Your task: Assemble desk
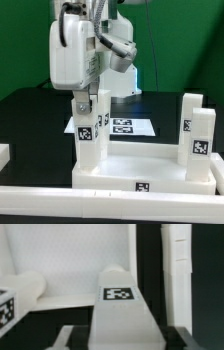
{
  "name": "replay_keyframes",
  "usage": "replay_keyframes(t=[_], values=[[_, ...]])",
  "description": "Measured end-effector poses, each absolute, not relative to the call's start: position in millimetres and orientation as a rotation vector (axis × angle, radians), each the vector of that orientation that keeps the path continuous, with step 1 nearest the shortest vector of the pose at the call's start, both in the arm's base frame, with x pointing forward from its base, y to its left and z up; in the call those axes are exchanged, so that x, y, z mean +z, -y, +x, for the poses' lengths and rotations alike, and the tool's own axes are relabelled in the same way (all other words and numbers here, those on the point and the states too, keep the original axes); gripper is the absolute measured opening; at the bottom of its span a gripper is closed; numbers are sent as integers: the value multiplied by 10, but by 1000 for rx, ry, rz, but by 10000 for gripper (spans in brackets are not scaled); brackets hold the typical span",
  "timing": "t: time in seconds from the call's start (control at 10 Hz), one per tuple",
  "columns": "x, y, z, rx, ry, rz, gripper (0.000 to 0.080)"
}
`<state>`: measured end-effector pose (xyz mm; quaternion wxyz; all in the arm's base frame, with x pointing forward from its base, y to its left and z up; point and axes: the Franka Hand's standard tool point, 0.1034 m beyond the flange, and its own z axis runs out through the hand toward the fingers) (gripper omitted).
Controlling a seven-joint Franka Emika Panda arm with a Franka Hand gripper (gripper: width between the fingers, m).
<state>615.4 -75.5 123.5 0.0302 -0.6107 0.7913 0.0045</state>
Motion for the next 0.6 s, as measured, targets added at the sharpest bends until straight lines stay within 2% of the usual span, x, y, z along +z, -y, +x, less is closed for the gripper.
replay_keyframes(t=[0.3,0.4,0.5,0.6], values=[[1237,741,6167,24,-2500,-1791,291],[1236,740,6167,23,-2481,-1817,371],[1235,739,6165,22,-2436,-1877,371],[1233,737,6161,22,-2383,-1946,566]])
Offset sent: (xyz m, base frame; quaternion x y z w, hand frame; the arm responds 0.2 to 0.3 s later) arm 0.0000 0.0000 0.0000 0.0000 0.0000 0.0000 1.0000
